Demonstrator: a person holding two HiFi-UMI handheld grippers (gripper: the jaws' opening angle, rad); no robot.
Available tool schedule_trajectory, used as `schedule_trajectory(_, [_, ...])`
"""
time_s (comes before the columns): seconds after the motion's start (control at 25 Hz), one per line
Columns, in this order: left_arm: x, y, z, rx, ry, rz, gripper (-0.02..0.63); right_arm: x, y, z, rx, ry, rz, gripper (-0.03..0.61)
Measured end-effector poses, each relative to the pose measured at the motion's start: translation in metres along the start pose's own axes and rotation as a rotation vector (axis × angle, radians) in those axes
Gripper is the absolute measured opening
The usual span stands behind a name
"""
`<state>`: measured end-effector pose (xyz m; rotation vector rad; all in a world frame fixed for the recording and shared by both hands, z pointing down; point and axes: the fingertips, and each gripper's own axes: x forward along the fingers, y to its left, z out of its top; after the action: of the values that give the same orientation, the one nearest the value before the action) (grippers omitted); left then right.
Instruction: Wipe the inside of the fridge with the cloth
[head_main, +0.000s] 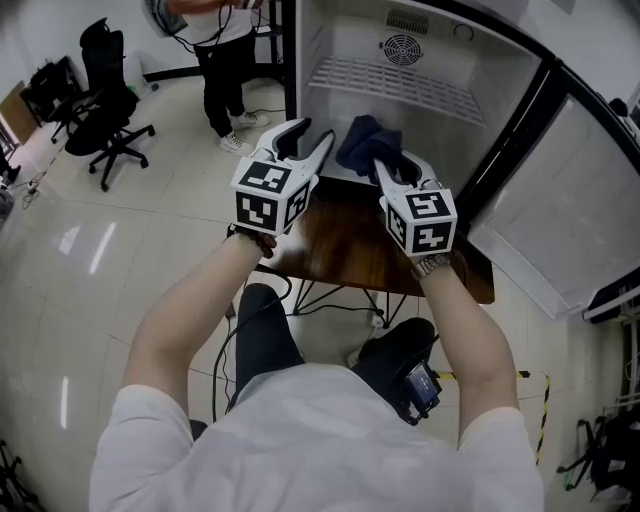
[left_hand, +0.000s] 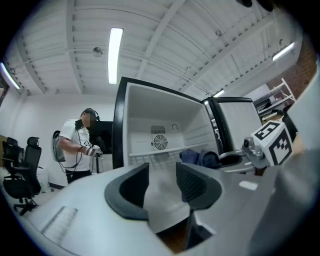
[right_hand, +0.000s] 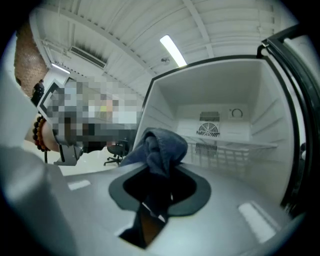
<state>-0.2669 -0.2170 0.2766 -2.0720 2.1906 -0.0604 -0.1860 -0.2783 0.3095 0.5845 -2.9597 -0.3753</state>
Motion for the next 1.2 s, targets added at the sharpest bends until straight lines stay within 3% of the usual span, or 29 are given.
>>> schedule_trajectory(0.24, [-0.009, 0.038, -0.013, -0.014, 0.025, 0.135, 0.163, 0.027, 0.014, -0.005, -0.002, 0.013, 0.031, 0.078])
schedule_trajectory(0.4, [-0.009, 0.054, -0.024, -0.031, 0.047, 0.179, 0.163, 0.043, 0.022, -0.008, -0.011, 0.026, 0.046, 0.078])
schedule_trajectory(1.2, [0.021, 0.079, -0.057, -0.042, 0.099, 0.183, 0.14, 0.128, 0.049, -0.031, -0.06, 0.111, 0.161, 0.078])
